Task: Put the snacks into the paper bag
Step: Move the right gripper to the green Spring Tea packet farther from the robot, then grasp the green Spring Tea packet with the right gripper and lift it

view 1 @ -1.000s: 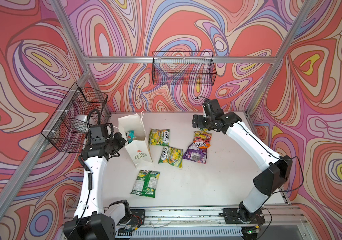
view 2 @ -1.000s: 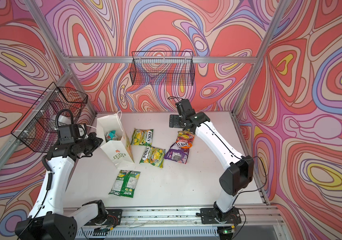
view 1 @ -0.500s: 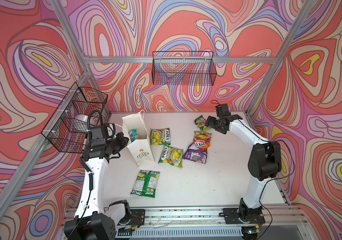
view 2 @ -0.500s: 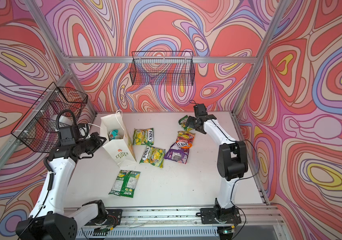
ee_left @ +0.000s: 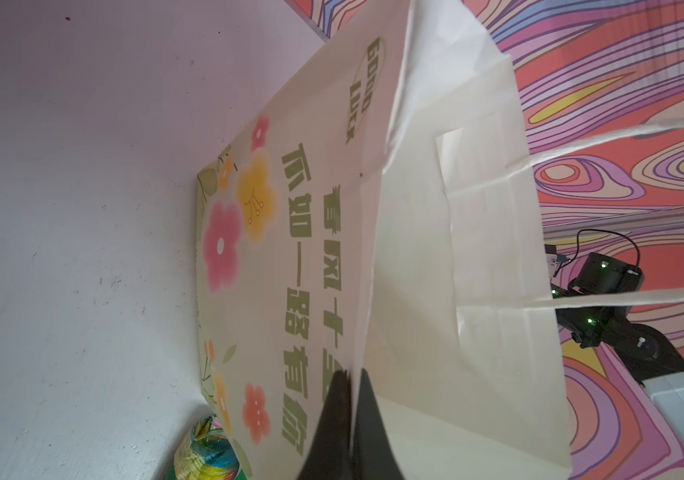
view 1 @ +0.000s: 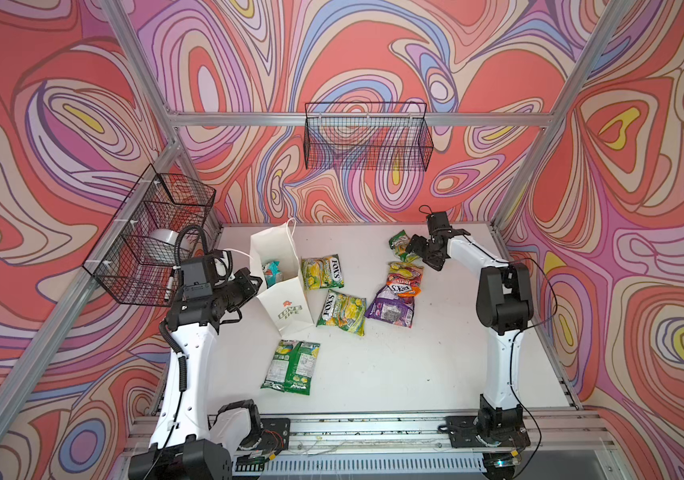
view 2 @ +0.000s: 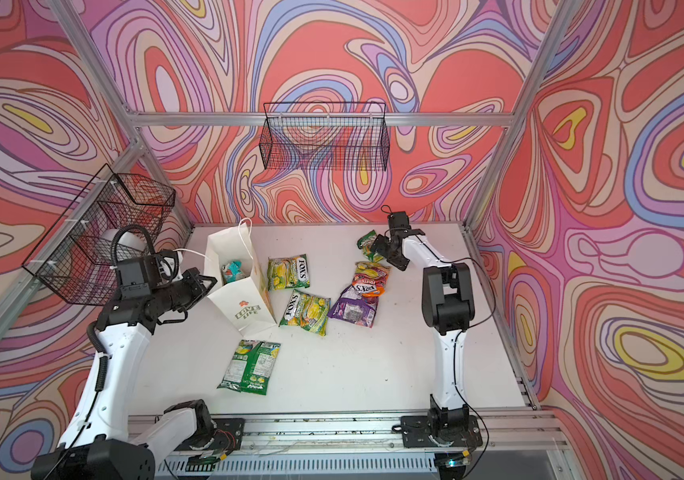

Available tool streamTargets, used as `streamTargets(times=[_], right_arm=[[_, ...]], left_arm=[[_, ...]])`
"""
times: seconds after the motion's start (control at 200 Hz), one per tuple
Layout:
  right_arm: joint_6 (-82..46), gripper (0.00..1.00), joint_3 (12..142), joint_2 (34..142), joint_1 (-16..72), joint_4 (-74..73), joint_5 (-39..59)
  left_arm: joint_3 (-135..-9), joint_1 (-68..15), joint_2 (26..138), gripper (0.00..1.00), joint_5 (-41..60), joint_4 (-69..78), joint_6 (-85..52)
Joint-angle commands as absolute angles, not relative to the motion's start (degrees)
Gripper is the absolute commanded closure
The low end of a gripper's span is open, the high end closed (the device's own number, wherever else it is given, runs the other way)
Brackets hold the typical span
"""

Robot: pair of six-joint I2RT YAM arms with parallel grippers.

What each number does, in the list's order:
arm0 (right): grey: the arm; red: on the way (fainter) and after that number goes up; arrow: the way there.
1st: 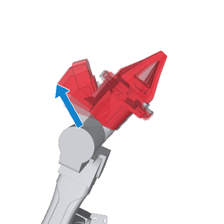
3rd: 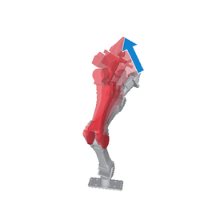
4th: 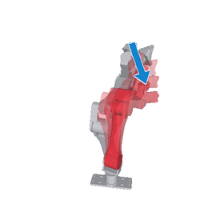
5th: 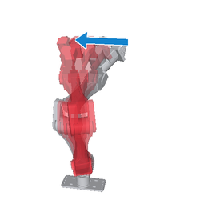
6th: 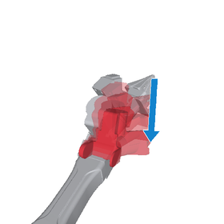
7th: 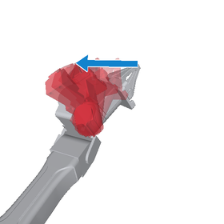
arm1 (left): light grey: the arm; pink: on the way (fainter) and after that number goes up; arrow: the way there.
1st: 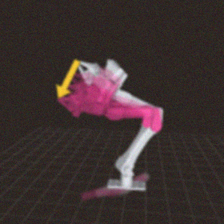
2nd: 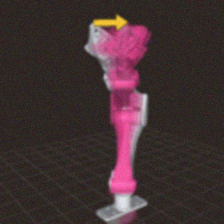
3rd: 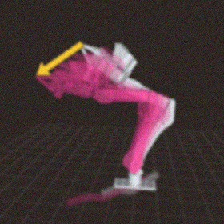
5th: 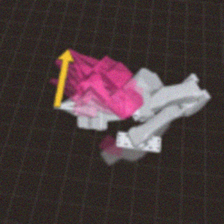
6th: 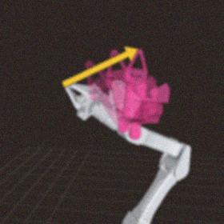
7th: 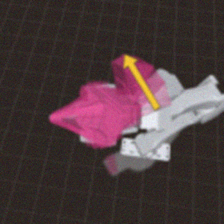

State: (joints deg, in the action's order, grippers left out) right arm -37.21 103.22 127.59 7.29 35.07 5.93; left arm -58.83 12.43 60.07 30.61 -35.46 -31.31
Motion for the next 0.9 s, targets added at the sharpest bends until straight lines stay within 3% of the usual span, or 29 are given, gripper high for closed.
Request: streamTargets(times=[0.0,0.225,0.426,0.896], right_arm=[[-39.47,0.02,104.77,130.63,7.33,34.66,7.81],[-41.08,0.05,104.94,133.68,7.35,33.32,9.17],[-42.04,0.15,103.49,134.36,7.32,31.36,10.89],[-40.86,0.75,98.73,129.21,7.32,28.25,11.74]], left_arm=[[-58.71,12.48,58.85,1.00,33.56,-31.04,-31.13],[-58.18,12.52,58.80,1.00,34.35,-30.35,-31.72],[-58.01,12.49,58.64,1.00,34.62,-30.14,-31.99],[-57.75,12.48,58.53,1.00,35.87,-29.26,-32.17]])
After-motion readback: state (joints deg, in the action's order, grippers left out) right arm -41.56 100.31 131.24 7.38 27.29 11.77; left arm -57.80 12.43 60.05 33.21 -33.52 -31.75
